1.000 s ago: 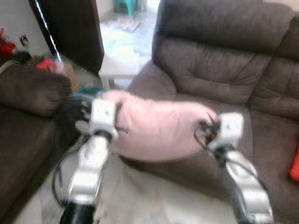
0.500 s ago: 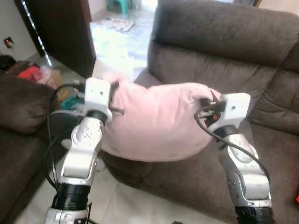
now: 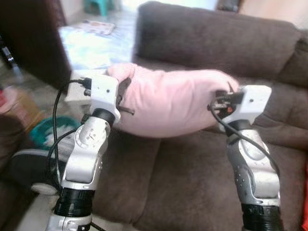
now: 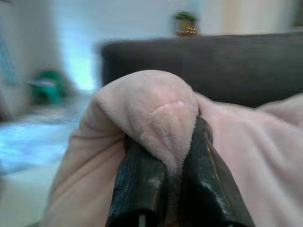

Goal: Move the pillow to the sofa from floor

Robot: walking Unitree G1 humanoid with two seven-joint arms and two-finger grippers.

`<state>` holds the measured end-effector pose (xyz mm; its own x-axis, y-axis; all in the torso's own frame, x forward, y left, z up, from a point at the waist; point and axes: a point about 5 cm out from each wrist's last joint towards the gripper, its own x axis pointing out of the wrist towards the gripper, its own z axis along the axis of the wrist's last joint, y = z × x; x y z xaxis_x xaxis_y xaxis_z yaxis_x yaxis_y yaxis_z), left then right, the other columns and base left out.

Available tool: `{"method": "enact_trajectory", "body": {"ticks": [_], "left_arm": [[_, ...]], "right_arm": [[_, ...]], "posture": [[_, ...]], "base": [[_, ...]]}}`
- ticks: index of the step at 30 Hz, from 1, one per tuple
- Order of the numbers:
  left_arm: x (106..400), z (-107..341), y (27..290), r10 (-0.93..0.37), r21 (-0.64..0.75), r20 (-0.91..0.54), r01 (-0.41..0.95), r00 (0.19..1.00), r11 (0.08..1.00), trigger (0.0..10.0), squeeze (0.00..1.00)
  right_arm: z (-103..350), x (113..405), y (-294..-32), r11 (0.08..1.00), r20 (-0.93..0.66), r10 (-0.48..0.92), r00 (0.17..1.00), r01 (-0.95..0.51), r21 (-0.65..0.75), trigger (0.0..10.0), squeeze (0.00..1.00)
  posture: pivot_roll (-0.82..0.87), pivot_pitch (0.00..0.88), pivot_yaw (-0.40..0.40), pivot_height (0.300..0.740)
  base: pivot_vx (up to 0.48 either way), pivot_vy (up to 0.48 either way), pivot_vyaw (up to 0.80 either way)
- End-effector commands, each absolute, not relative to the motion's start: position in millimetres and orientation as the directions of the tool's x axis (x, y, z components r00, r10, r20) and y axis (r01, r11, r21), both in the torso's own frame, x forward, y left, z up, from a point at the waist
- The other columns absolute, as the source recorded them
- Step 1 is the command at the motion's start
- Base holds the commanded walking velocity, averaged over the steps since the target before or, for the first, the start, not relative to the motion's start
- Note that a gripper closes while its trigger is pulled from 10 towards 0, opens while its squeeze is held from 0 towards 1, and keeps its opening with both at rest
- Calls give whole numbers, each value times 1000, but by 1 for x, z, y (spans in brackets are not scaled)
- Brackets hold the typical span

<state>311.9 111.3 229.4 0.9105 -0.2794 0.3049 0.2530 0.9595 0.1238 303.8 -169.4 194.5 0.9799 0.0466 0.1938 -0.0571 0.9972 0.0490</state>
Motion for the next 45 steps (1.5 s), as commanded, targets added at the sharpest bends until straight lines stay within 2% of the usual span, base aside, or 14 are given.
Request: {"method": "enact_trajectory", "body": {"ticks": [1, 15, 21, 26, 31, 45], "left_arm": [[308, 228, 100, -352, 127, 289, 329, 890, 936, 10000, 0], [298, 211, 86, -484, 57, 200, 483, 852, 874, 10000, 0], [297, 204, 81, -524, 13, 157, 529, 837, 849, 10000, 0], [298, 201, 81, -516, -16, 149, 524, 844, 852, 10000, 0], [300, 200, 88, -475, -18, 150, 483, 867, 876, 10000, 0], [304, 202, 95, -406, -21, 172, 415, 898, 910, 10000, 0]], "right_arm": [[207, 302, -163, 996, 253, 73, 965, -84, 32, 10000, 0], [199, 303, -170, 998, 218, 25, 976, -35, 44, 10000, 0], [194, 307, -182, 999, 187, -40, 982, 35, 31, 10000, 0], [193, 319, -172, 999, 136, 35, 990, -32, -22, 10000, 0], [196, 325, -160, 996, 144, 85, 986, -84, -9, 10000, 0], [189, 325, -160, 997, 122, 72, 990, -73, 1, 10000, 0]], "posture": [[100, 63, -61, 740], [104, 70, -64, 740], [108, 68, -63, 740], [109, 61, -66, 740], [118, 59, -71, 740], [114, 57, -71, 740]], "base": [[0, 0, 0], [0, 0, 0], [0, 0, 0], [0, 0, 0], [0, 0, 0], [0, 0, 0]]}}
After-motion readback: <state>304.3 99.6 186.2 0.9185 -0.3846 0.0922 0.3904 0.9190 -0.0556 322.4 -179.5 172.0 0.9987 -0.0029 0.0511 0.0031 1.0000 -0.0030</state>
